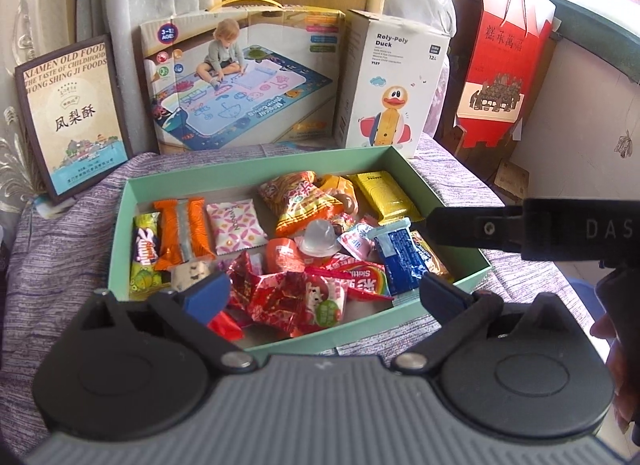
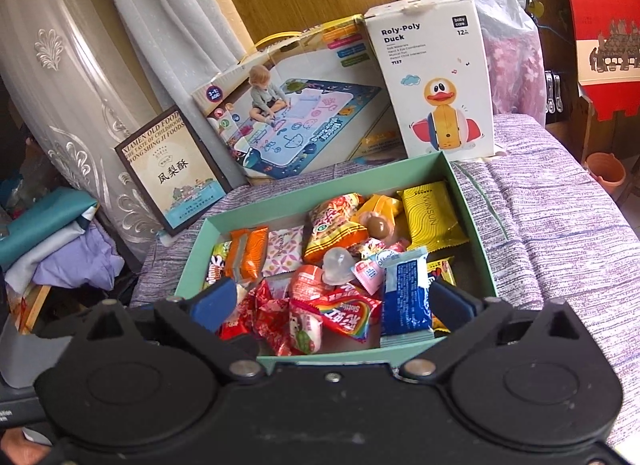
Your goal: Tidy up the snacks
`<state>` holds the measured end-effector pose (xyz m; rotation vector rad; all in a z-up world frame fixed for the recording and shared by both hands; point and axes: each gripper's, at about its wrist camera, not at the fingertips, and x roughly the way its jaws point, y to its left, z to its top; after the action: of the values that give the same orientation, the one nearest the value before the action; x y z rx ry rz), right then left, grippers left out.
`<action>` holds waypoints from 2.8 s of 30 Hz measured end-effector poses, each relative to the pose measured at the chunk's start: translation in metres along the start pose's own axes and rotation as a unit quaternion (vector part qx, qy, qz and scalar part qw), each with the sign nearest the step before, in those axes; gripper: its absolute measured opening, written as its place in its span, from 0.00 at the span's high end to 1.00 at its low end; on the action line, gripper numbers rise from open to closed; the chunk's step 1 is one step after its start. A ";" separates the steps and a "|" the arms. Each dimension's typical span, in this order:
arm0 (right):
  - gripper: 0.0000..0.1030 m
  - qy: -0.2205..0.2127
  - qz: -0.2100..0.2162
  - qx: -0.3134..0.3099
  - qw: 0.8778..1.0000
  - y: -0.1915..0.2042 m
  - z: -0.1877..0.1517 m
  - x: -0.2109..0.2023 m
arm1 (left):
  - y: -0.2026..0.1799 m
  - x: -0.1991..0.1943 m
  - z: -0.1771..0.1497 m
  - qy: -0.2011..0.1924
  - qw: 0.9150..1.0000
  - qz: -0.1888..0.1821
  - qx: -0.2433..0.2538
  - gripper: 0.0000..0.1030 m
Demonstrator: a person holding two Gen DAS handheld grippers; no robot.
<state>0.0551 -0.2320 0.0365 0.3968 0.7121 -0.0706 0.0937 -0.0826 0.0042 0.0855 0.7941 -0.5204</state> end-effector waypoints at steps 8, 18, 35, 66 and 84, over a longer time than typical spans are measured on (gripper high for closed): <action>0.00 0.014 -0.016 -0.016 1.000 0.012 -0.023 -0.021 | 0.012 -0.033 -0.023 -0.010 1.000 0.013 -0.012 0.00; 0.00 0.044 -0.041 -0.056 0.997 0.021 -0.047 -0.024 | 0.038 -0.054 -0.055 0.000 0.998 0.045 -0.039 0.00; 0.00 0.078 -0.064 -0.086 0.991 0.019 -0.054 0.000 | 0.054 -0.041 -0.065 0.022 0.994 0.092 -0.058 0.00; 0.00 0.093 -0.082 -0.081 0.989 0.010 -0.055 0.007 | 0.064 -0.025 -0.061 0.047 0.988 0.126 -0.081 0.00; 0.00 0.095 -0.085 -0.082 0.988 0.009 -0.053 0.009 | 0.068 -0.024 -0.062 0.052 0.986 0.131 -0.084 0.00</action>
<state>0.0305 -0.2025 -0.0028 0.1850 0.9332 -0.1359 0.0718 0.0032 -0.0309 0.0595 0.9105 -0.2003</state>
